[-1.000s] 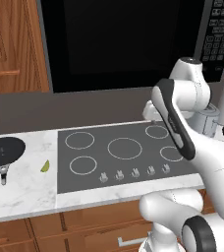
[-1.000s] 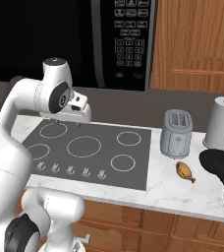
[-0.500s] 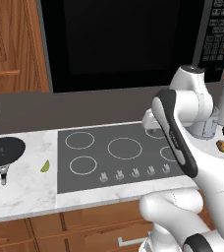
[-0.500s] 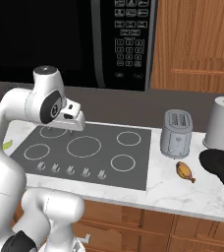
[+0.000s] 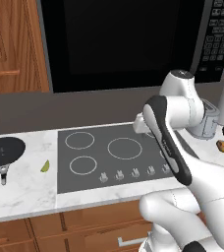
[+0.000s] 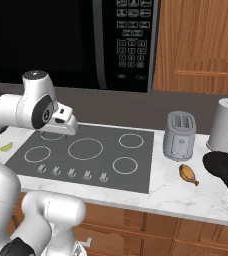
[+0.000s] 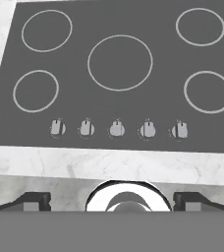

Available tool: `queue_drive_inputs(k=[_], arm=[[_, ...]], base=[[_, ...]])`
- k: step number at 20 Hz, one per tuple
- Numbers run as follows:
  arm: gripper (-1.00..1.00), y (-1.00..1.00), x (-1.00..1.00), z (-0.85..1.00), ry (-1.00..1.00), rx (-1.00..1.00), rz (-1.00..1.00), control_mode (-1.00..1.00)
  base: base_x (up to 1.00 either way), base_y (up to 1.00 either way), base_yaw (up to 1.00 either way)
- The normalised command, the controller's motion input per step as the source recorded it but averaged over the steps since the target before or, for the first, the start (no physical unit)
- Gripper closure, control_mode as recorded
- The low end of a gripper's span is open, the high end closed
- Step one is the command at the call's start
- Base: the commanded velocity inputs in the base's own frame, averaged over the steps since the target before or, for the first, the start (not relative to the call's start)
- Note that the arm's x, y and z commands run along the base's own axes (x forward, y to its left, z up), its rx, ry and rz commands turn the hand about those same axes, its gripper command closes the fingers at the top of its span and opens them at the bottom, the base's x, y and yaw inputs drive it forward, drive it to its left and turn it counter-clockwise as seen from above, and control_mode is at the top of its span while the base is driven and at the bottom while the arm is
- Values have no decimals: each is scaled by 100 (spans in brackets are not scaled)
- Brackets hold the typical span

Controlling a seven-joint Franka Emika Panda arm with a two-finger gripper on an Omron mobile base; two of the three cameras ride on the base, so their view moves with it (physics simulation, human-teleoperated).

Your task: Place both pans onto different burners. Then place the lemon wedge and the chicken drumstick on different pans.

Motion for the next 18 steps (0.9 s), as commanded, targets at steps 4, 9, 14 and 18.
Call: queue_drive_inputs(k=[4, 9, 14, 18], arm=[[-100, 31, 0, -3, 0, 0, 0, -100], [-100, 33, 0, -2, 0, 0, 0, -100], [-100, 37, 0, -2, 0, 0, 0, -100], [-100, 41, 0, -3, 0, 0, 0, -100]], base=[[0, 0, 0], [0, 0, 0], [0, 0, 0], [0, 0, 0]])
